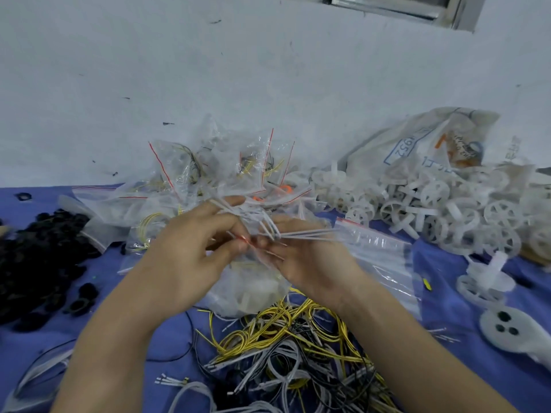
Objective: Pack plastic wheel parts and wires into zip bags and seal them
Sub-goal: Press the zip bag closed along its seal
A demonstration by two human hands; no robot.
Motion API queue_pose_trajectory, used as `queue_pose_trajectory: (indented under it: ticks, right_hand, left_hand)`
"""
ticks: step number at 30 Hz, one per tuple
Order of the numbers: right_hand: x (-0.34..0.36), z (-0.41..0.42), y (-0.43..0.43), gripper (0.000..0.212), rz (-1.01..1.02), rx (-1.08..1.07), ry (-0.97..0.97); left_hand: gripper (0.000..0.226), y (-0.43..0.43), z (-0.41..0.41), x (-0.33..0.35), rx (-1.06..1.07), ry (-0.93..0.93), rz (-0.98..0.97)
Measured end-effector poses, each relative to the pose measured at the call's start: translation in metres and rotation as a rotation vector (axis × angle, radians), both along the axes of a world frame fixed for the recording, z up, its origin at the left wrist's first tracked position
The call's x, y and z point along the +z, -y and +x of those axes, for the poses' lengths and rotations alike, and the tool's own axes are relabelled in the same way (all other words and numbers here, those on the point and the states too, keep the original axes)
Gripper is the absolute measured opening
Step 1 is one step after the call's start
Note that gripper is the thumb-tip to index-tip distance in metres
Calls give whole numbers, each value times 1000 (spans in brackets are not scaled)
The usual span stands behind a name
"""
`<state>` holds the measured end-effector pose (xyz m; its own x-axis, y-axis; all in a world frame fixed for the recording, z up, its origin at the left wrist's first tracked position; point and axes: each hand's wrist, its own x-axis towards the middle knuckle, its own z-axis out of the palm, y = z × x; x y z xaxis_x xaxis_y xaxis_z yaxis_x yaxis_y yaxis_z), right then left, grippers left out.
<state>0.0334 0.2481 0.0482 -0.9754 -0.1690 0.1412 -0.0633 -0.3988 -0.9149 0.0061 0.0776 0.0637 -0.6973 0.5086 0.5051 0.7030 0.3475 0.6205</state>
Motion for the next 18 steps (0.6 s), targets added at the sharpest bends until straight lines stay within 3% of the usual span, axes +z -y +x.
queue_pose_trajectory:
  ticks: [3, 8, 13, 16, 18]
  right_hand:
    - [-7, -8, 0, 19, 237, -57, 17]
    - [9, -14, 3, 22, 667, -100, 258]
    - [30, -21, 0, 35, 1260, -48, 153]
    - [59, -17, -1, 24, 1413, 61, 14]
    - [65, -12, -4, 31, 1418, 118, -107]
  left_hand:
    - [18, 0, 3, 2, -57, -36, -1]
    - [13, -18, 16, 7, -94, -165, -27]
    - [10, -24, 26, 13, -132, -264, -51]
    - [7, -4, 17, 16, -22, -311, 28]
    - [10, 7, 13, 18, 48, -357, 18]
